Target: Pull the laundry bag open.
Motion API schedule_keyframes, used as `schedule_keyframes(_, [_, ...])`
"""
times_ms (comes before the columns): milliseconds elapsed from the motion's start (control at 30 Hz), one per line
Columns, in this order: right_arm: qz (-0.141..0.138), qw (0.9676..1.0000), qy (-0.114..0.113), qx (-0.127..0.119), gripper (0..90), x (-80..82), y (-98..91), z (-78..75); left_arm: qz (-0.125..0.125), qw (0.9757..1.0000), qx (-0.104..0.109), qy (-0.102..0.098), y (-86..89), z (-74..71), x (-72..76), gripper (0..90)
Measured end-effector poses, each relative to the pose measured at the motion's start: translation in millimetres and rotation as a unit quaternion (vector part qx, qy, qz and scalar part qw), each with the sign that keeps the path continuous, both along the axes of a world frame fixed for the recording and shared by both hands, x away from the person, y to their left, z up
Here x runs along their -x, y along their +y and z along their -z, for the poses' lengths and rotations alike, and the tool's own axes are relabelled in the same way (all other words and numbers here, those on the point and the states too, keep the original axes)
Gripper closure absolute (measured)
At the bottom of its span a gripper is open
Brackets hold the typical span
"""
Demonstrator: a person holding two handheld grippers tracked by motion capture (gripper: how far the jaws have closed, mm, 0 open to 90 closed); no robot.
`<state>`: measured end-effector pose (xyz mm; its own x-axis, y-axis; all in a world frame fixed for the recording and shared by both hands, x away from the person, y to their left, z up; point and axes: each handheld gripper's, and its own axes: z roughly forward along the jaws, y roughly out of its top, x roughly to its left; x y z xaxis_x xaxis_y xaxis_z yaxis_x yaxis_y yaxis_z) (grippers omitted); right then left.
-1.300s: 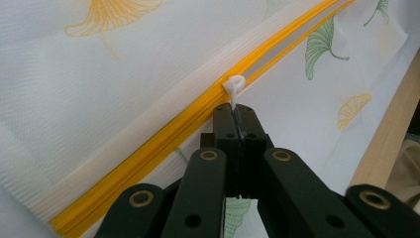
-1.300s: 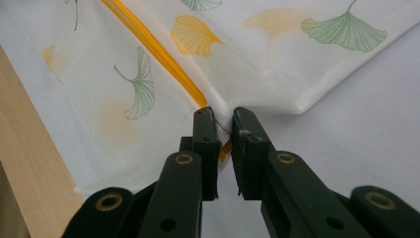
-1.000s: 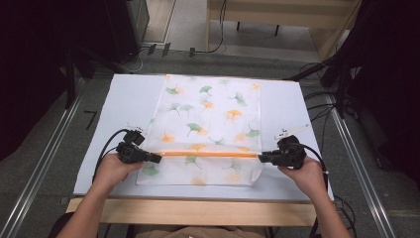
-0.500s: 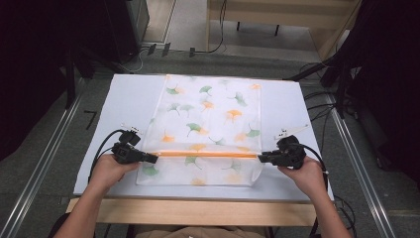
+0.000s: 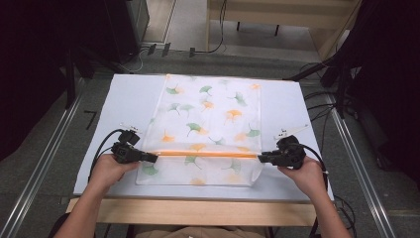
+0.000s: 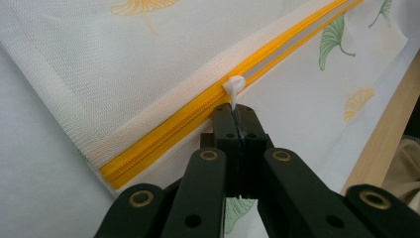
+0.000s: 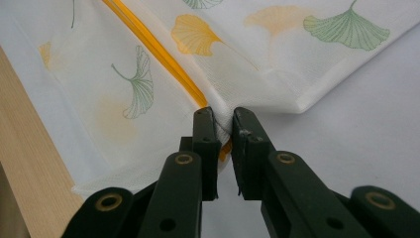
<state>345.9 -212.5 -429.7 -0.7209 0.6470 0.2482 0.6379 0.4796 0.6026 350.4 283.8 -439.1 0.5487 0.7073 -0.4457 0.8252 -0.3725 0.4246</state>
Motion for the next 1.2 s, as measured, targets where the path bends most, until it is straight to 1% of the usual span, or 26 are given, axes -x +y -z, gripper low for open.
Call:
schedule_keyframes(133, [0.000, 1.0000, 0.001, -0.001, 83.4, -0.2, 0.3, 0.2, -0.002, 1.0000, 0.004, -0.001, 0.7, 0.4, -0.2, 90.0])
schedule_keyframes(267, [0.000, 1.0000, 0.000, 0.000, 83.4, 0.0, 0.5, 0.2, -0.001, 1.0000, 0.002, 0.000, 3.3, 0.2, -0.1, 90.0])
schedule_keyframes(367, [-0.001, 1.0000, 0.000, 0.001, 83.4, 0.1, 0.6, 0.4, -0.006, 1.0000, 0.002, 0.001, 6.3, 0.2, 0.0, 90.0])
schedule_keyframes(467, [-0.001, 1.0000, 0.000, 0.000, 83.4, 0.2, 0.6, 0.2, -0.009, 1.0000, 0.001, 0.002, 13.0, -0.4, 0.8, 90.0])
schedule_keyframes(533, [-0.001, 1.0000, 0.000, 0.001, 83.4, -0.1, 0.5, 0.4, -0.017, 0.9998, 0.004, 0.002, 17.2, -0.5, 1.6, 90.0])
schedule_keyframes(567, [-0.001, 1.0000, 0.000, 0.001, 83.3, -0.2, 0.2, 0.5, -0.017, 0.9999, 0.001, 0.002, 19.7, -0.8, 1.6, 90.0])
schedule_keyframes(667, [-0.001, 1.0000, 0.000, 0.000, 83.4, -0.5, -0.2, 0.5, -0.019, 0.9998, 0.004, 0.000, 23.1, -0.9, 2.6, 90.0])
schedule_keyframes(767, [0.001, 1.0000, 0.001, 0.001, 83.3, -0.2, 0.6, 0.0, -0.020, 0.9998, 0.006, 0.001, 23.7, -0.8, 2.5, 90.0])
schedule_keyframes(1200, [-0.002, 1.0000, 0.001, 0.002, 83.3, -0.5, 1.0, 0.5, -0.022, 0.9997, 0.007, 0.000, 24.8, -0.9, 2.3, 90.0])
